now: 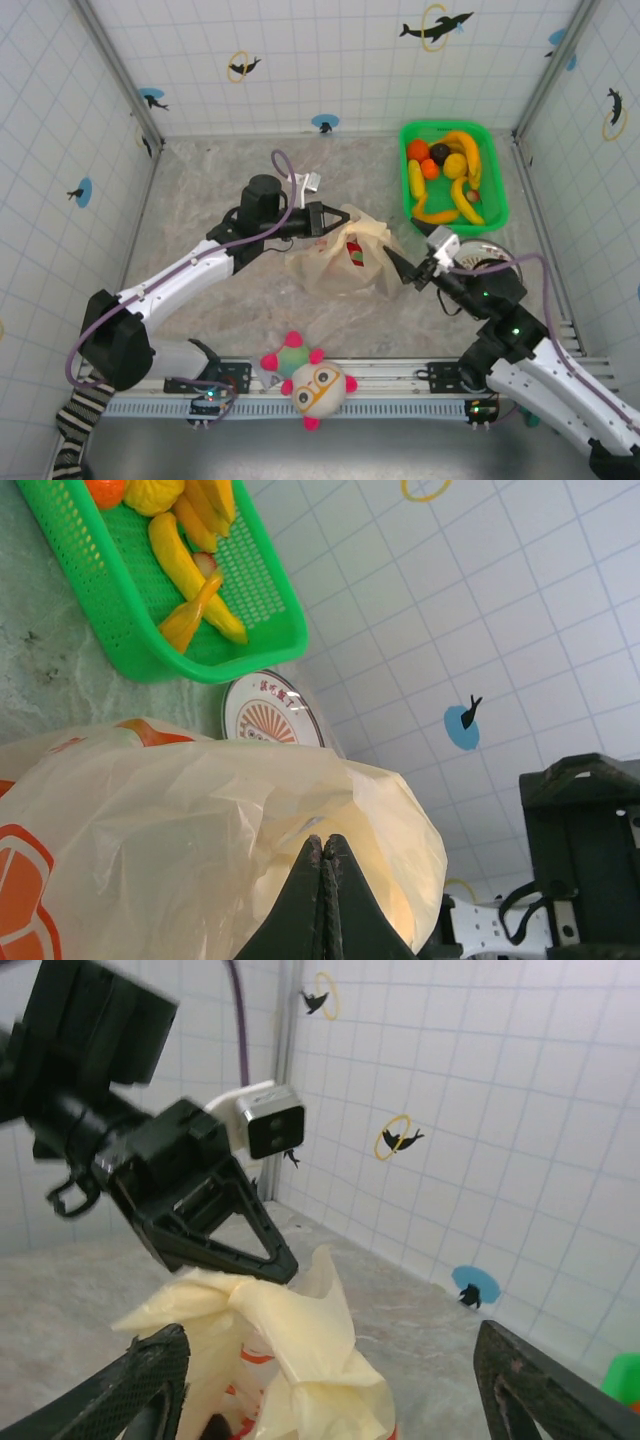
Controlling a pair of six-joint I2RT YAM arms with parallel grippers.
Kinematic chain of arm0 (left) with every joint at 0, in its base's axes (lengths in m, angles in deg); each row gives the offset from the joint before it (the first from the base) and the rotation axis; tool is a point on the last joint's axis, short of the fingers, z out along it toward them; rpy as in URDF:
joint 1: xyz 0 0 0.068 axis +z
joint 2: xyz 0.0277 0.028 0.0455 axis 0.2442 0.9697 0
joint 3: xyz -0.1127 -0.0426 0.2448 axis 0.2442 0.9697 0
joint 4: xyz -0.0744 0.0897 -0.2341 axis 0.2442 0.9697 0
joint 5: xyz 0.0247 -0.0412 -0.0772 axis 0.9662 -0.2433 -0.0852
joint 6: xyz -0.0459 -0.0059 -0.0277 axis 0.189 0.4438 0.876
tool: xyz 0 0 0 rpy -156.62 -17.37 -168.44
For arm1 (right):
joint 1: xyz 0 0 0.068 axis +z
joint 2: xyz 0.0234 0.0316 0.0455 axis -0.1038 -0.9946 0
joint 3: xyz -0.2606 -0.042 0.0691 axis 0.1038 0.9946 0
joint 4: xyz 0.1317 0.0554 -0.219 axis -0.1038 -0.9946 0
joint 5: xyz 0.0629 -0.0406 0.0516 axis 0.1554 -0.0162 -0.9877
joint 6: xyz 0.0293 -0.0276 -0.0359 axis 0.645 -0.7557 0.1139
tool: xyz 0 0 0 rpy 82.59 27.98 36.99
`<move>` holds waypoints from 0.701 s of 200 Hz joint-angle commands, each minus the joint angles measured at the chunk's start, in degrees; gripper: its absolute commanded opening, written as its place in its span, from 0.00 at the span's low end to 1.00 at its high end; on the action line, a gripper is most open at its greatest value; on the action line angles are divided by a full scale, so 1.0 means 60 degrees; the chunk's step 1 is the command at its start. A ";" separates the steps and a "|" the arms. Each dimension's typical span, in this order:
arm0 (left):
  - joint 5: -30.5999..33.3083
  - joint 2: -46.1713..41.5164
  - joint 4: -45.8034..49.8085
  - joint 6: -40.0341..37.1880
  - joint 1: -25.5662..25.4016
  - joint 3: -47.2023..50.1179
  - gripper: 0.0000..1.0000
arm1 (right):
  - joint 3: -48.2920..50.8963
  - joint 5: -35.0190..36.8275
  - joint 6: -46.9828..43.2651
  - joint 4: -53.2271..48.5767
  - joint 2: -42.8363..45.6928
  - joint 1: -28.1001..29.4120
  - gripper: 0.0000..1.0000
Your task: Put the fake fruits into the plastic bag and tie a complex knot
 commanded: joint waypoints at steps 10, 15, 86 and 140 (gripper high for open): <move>0.0053 0.0044 -0.0040 -0.0267 -0.0033 -0.0310 0.00 | -0.0323 -0.1584 0.2290 -0.1995 0.0371 -0.0554 0.66; 0.0053 0.0044 -0.0040 -0.0266 -0.0036 -0.0310 0.00 | -0.0274 -0.2040 0.2518 -0.1947 0.0379 -0.0616 0.63; 0.0041 -0.0015 0.0034 -0.0383 -0.0043 -0.0283 0.00 | 0.0276 -0.0966 0.0156 -0.1146 -0.0014 -0.0649 0.61; 0.0055 -0.0017 0.0062 -0.0442 -0.0036 -0.0306 0.00 | -0.0436 -0.1103 -0.0751 -0.0658 -0.1755 -0.0651 0.60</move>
